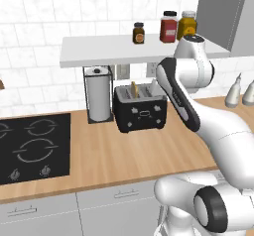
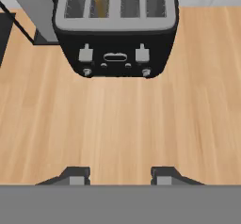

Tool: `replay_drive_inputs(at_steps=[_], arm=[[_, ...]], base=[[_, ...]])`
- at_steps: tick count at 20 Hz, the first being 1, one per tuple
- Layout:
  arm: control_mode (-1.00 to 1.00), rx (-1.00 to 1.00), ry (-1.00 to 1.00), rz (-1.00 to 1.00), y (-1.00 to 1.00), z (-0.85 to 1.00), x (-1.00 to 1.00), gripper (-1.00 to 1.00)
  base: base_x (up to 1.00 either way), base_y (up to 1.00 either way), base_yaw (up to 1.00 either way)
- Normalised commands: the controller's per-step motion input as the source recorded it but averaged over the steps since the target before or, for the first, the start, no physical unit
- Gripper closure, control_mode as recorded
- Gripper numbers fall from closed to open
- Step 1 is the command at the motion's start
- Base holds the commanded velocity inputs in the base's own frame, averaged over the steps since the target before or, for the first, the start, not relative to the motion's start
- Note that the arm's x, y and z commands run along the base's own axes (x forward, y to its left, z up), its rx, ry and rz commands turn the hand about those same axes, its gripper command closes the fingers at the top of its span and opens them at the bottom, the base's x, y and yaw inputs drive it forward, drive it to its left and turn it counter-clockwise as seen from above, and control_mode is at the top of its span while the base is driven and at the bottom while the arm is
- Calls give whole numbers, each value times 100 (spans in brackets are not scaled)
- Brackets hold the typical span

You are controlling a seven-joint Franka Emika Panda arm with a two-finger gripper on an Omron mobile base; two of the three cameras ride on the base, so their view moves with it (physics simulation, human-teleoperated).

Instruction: Start the toaster. Once the lever pops up, take the bread to the plate on the dining counter.

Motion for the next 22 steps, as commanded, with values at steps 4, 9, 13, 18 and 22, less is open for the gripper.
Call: replay_drive_inputs(at_steps=[4,9,13,18,22], arm=[[-100,0,4,1,19,-7,-1,-100],[-100,-3,5,3,81,-28,0,-100],[-100,-4,0,0,79,-34,5,-100],[-100,-3,-1,0,46,-47,29,-100],[-100,0,-1,0,4,-44,41,-100]], base=[[0,0,0],[0,0,0],[0,0,0],[0,0,0],[0,0,0]])
